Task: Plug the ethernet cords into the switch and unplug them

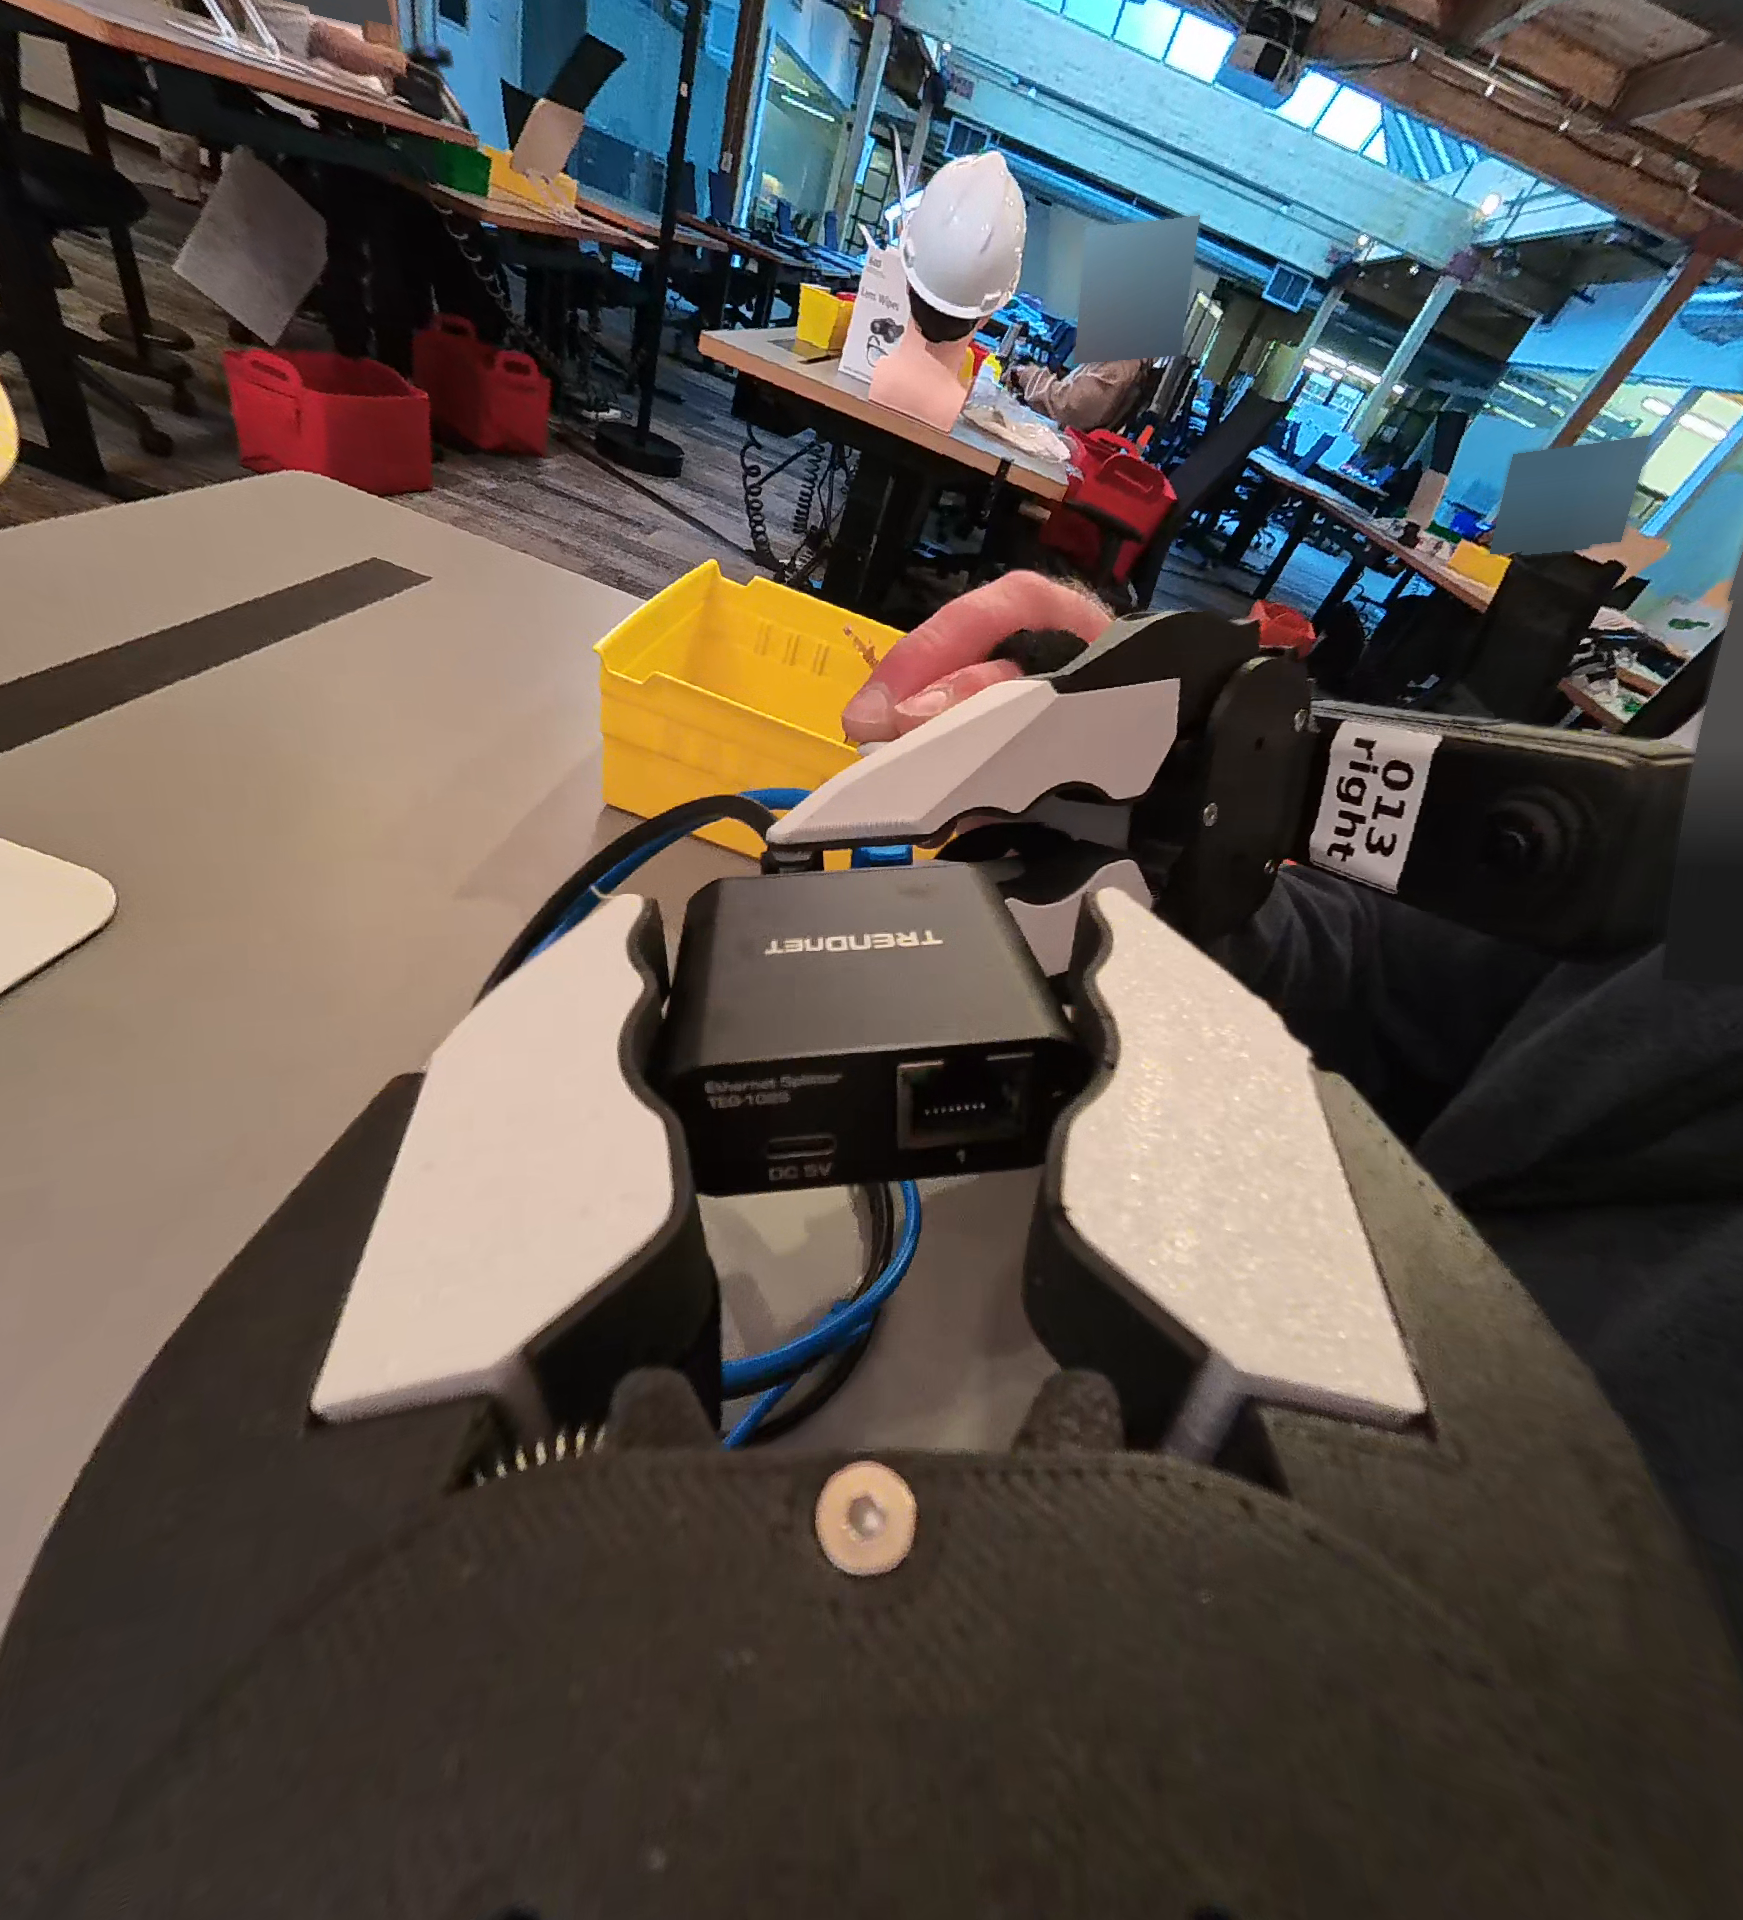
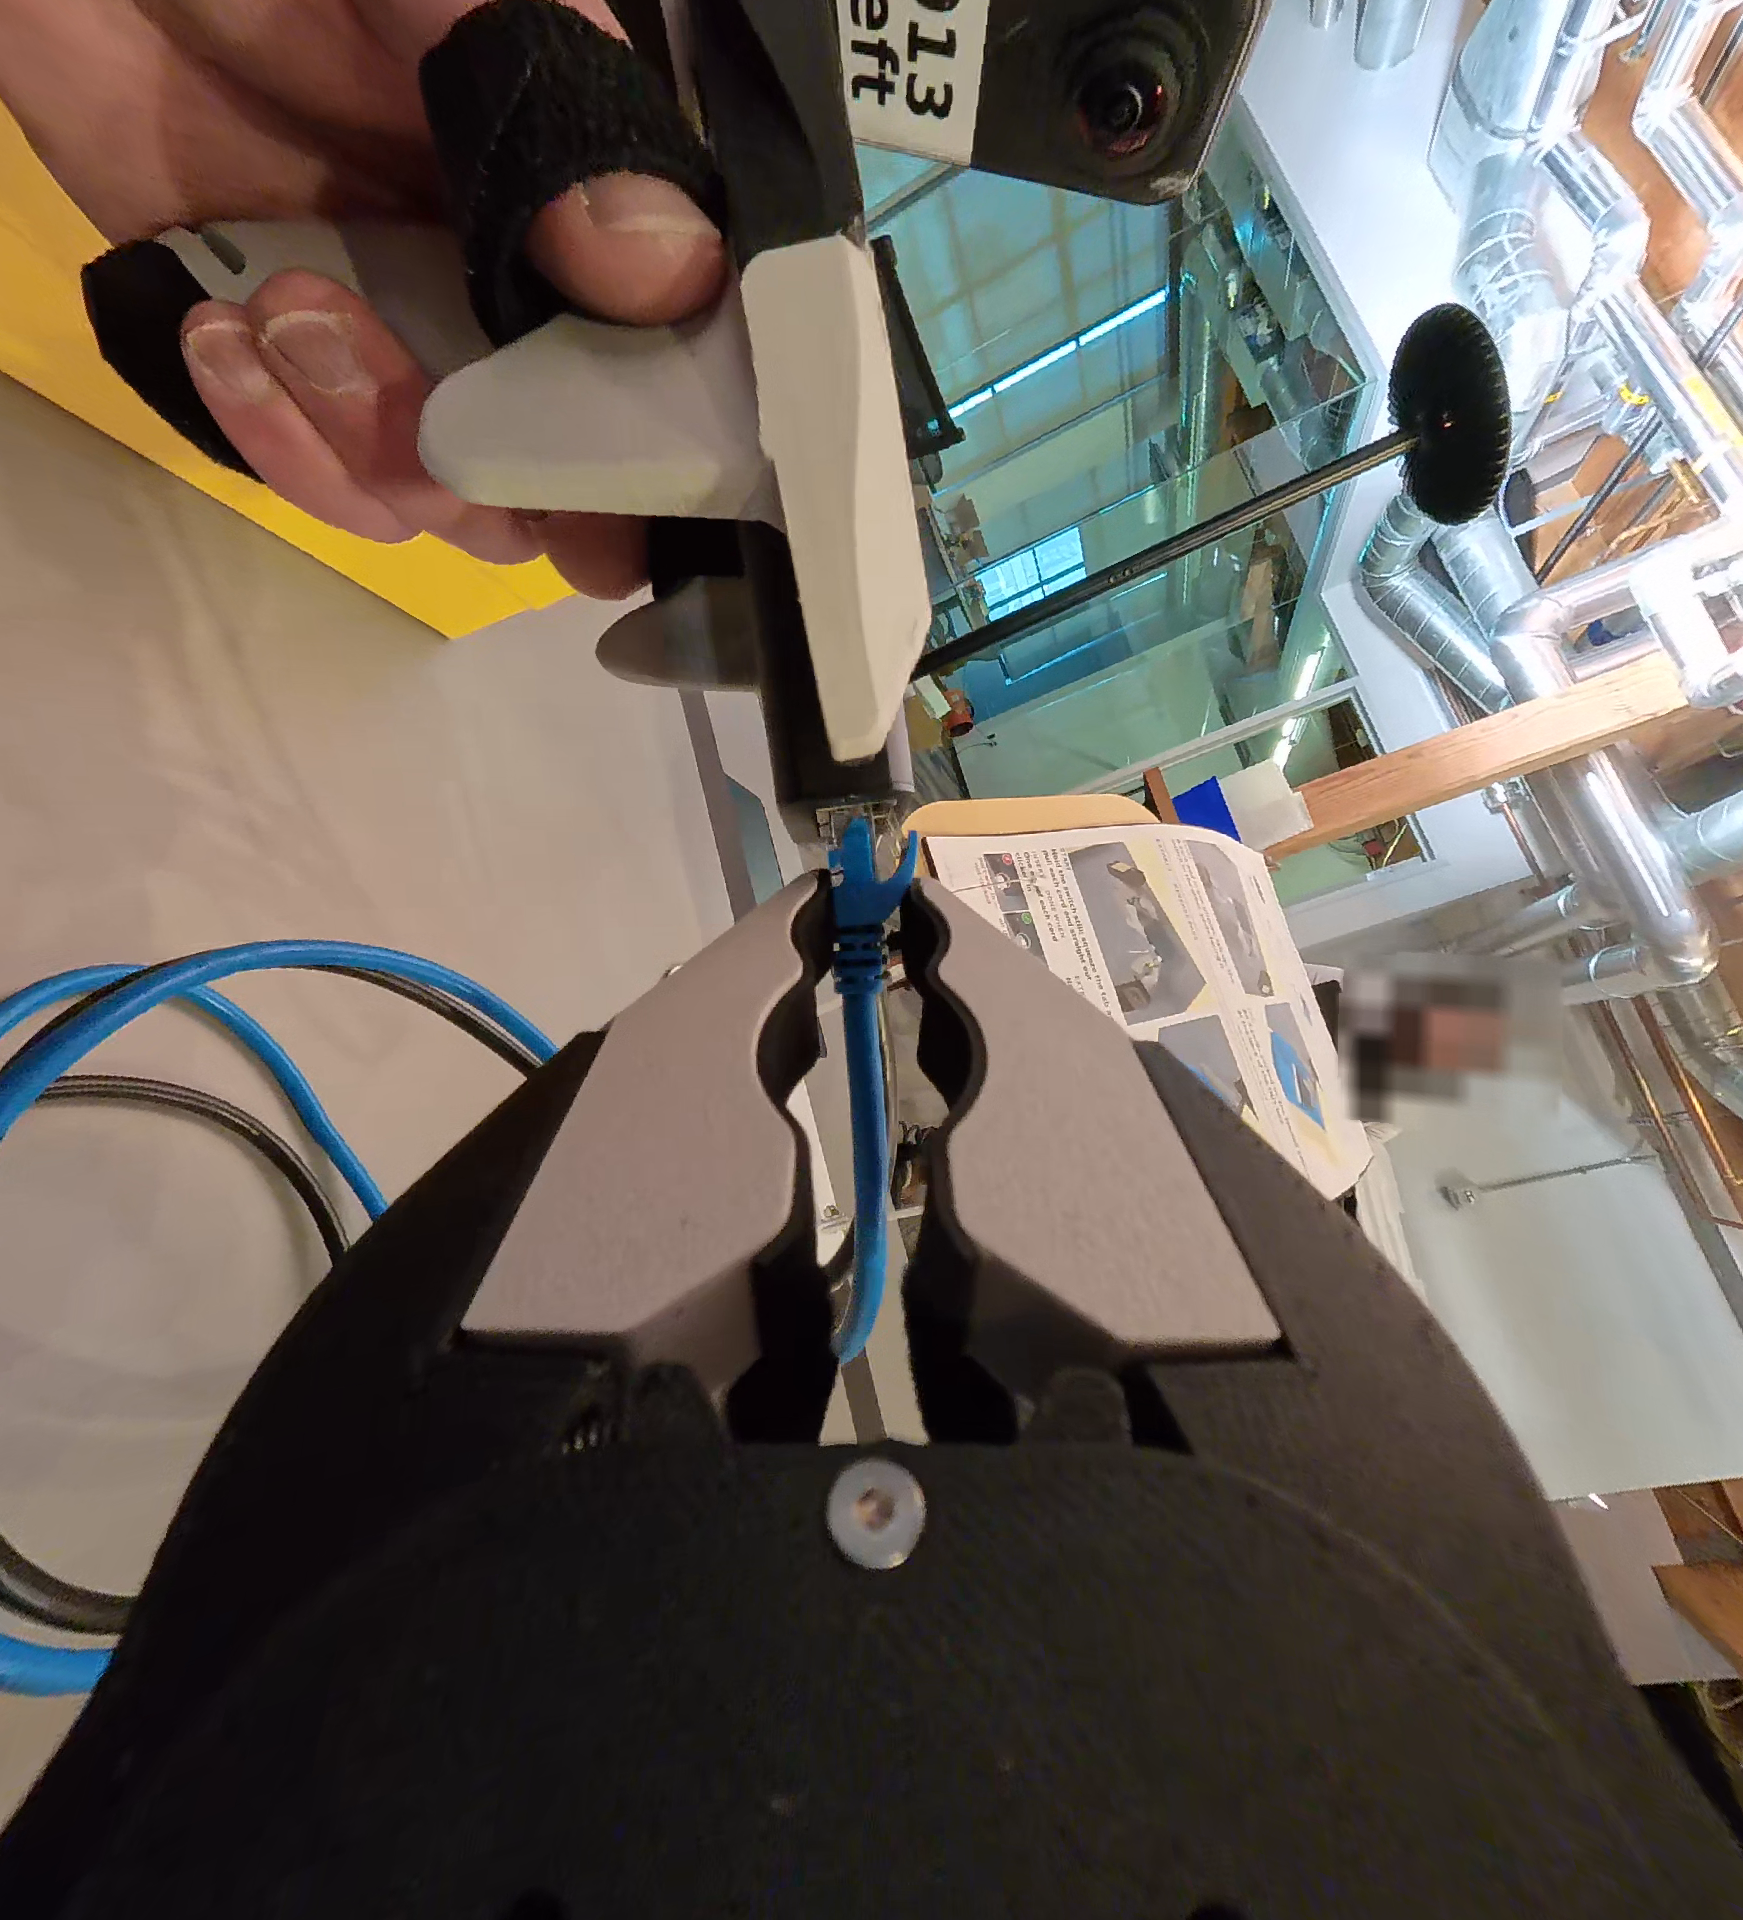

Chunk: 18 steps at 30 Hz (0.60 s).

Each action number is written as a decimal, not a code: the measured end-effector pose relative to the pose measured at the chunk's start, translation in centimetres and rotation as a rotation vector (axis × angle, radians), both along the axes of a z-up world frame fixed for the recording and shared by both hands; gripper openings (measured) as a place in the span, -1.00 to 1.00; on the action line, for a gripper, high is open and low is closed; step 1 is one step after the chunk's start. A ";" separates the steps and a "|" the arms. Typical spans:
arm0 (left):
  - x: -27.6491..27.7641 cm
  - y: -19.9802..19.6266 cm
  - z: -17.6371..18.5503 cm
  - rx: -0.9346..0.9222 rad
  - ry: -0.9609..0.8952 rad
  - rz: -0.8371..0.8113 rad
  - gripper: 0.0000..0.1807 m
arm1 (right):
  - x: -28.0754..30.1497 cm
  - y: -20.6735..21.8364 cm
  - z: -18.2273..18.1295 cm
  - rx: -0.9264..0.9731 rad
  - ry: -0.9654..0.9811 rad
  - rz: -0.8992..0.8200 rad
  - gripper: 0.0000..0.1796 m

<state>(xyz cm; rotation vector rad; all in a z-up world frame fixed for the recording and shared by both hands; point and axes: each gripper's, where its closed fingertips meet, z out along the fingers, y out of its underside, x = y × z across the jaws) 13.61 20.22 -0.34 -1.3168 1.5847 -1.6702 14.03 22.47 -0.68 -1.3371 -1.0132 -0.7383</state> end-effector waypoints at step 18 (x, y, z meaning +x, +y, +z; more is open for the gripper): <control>0.2 0.5 0.1 -0.111 -0.010 0.024 -0.19 | -0.7 -1.3 0.0 -0.070 0.088 0.130 -0.81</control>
